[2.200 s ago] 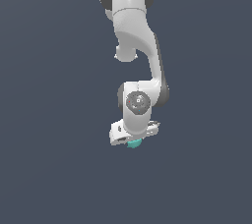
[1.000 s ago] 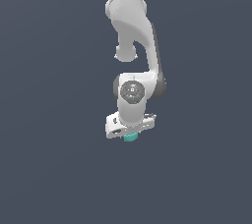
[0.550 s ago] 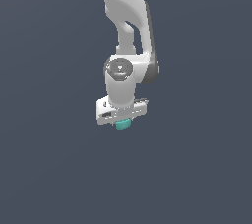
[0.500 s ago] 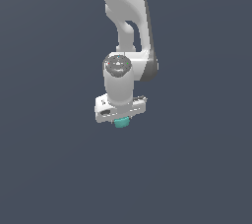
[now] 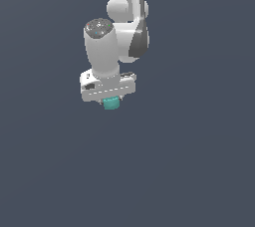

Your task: Pick up the object and move it to a goal position.

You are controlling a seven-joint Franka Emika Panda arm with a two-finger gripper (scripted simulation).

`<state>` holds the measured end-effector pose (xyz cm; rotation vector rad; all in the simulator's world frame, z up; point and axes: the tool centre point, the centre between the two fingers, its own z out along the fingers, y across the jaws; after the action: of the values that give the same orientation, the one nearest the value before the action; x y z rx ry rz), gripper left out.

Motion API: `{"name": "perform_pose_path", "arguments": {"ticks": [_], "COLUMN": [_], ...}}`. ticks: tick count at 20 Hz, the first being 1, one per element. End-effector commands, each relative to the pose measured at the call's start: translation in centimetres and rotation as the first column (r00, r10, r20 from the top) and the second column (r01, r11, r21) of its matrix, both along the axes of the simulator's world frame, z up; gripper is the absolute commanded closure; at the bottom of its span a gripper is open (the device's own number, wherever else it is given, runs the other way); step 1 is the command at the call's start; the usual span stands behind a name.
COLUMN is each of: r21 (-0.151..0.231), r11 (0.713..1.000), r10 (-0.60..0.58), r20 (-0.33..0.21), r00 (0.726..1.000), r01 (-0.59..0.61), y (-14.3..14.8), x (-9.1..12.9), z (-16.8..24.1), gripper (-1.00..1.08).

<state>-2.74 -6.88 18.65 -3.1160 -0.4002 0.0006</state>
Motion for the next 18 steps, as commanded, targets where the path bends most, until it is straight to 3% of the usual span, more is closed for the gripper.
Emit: {"name": "perform_pose_path", "arguments": {"ticks": [1,10,18], "r21": [0.001,0.002,0.002], "r11": [1.0,1.0,1.0], "r10": [0.0,0.0,0.0], "r20": [0.0,0.001,0.001], "r00": [1.0,1.0,1.0], "r01": [0.0,0.0,0.0], "y": [-1.3,-5.9,-8.8], "x": [-1.5,-6.5,-9.4], "z": [1.9,8.6,12.8], "gripper": [1.08,1.08,1.08]}}
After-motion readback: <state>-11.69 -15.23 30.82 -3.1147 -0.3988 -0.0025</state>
